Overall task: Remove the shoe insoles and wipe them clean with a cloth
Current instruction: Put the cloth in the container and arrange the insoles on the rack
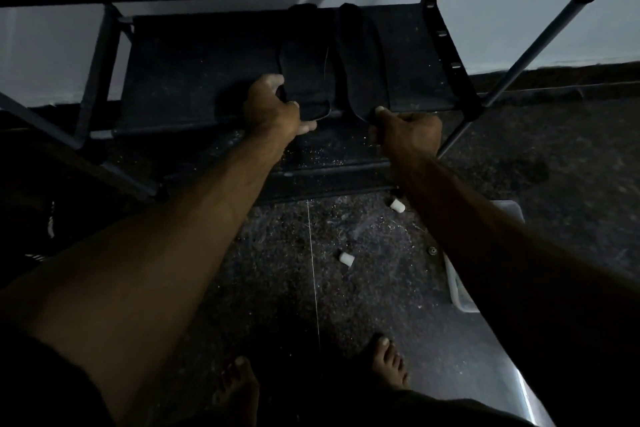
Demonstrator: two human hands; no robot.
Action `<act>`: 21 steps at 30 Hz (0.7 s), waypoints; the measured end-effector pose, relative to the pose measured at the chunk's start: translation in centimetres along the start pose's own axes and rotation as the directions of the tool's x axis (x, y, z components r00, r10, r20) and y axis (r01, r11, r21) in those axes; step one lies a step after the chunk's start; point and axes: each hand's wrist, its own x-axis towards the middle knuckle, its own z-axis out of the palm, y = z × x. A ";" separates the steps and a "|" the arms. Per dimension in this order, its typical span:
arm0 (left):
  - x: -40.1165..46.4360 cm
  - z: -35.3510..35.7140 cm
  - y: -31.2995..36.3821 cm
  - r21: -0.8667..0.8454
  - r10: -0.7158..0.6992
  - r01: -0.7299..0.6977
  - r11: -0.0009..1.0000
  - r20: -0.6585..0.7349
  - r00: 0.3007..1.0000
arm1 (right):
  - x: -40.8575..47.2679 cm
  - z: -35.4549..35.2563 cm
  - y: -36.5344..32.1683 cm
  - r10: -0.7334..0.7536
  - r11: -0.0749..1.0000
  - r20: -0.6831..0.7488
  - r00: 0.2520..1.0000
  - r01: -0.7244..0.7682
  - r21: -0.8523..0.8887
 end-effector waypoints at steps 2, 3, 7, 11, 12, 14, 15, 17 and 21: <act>0.4 0.3 0.6 0.104 0.000 0.005 0.995 -0.046 0.999 | 0.2 0.1 -0.2 0.010 1.000 0.009 1.000 -0.010 0.015; 0.5 0.4 0.8 0.143 0.008 0.000 0.990 -0.052 0.999 | 0.2 0.2 -0.3 0.013 1.000 0.006 1.000 -0.013 0.025; 0.0 0.6 1.7 0.164 0.036 -0.028 0.986 -0.049 0.998 | 0.5 0.4 -0.4 -0.008 0.999 -0.021 1.000 0.009 0.047; -1.3 -0.2 0.4 0.038 0.072 -0.072 0.997 0.003 0.997 | 0.6 0.6 0.4 0.027 0.992 -0.060 0.998 -0.019 0.122; -1.6 -0.5 -0.3 -0.002 0.080 -0.080 0.997 0.035 0.996 | 0.5 0.6 0.7 0.024 0.993 -0.056 0.998 -0.018 0.116; -2.1 -1.0 -1.3 -0.052 0.097 -0.093 0.994 0.083 0.992 | 0.2 0.5 1.0 0.009 0.996 -0.045 0.999 -0.004 0.094; -2.2 -1.0 -1.5 -0.073 0.103 -0.097 0.993 0.089 0.991 | 0.1 0.5 1.1 -0.003 0.997 -0.043 0.999 0.006 0.081; -2.3 -0.9 -1.4 -0.120 0.102 -0.091 0.989 0.083 0.991 | 0.0 0.5 1.0 -0.023 0.998 -0.037 0.999 0.025 0.065; -1.9 -0.5 -0.8 -0.138 0.084 -0.073 0.988 0.078 0.993 | 0.1 0.6 0.8 -0.034 0.997 -0.031 0.999 0.036 0.067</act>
